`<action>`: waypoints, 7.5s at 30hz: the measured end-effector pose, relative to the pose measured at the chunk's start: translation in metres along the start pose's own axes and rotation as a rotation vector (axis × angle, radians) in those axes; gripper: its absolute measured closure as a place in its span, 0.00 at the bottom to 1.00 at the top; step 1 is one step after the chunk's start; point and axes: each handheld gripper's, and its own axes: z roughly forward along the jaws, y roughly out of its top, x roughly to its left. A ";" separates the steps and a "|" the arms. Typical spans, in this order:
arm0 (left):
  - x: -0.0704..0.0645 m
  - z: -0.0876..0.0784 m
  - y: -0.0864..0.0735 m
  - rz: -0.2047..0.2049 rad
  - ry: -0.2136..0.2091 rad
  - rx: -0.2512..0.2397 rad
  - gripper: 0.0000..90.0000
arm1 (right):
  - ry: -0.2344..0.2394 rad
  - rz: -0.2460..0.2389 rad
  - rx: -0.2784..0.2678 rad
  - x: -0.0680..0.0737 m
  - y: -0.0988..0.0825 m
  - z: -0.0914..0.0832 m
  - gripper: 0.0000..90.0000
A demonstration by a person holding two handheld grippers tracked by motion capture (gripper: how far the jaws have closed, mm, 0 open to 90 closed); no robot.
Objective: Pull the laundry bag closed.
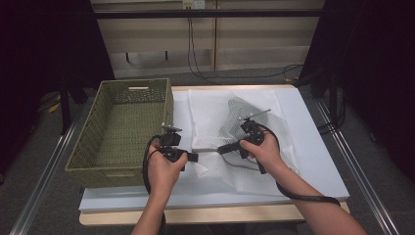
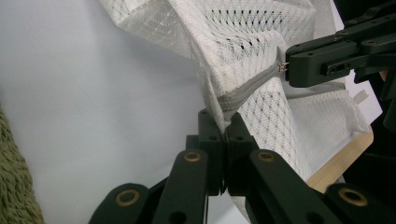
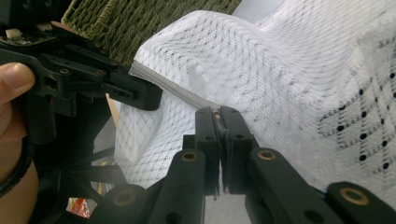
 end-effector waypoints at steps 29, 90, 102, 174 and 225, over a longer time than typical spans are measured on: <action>-0.002 0.003 0.003 -0.016 0.022 0.012 0.98 | -0.021 0.048 -0.027 -0.022 -0.023 -0.032 0.97; 0.005 0.001 0.002 -0.043 0.033 0.028 0.99 | -0.069 0.133 -0.096 -0.065 -0.072 -0.102 0.97; 0.005 0.001 0.003 -0.051 0.034 0.028 0.99 | -0.089 0.166 -0.118 -0.076 -0.093 -0.123 0.97; -0.002 -0.008 -0.003 -0.047 0.037 0.040 0.99 | -0.228 0.214 -0.132 -0.100 -0.120 -0.194 0.97; -0.018 0.019 0.004 0.154 0.075 0.009 0.08 | -0.494 -0.056 -0.182 -0.079 -0.110 -0.164 0.25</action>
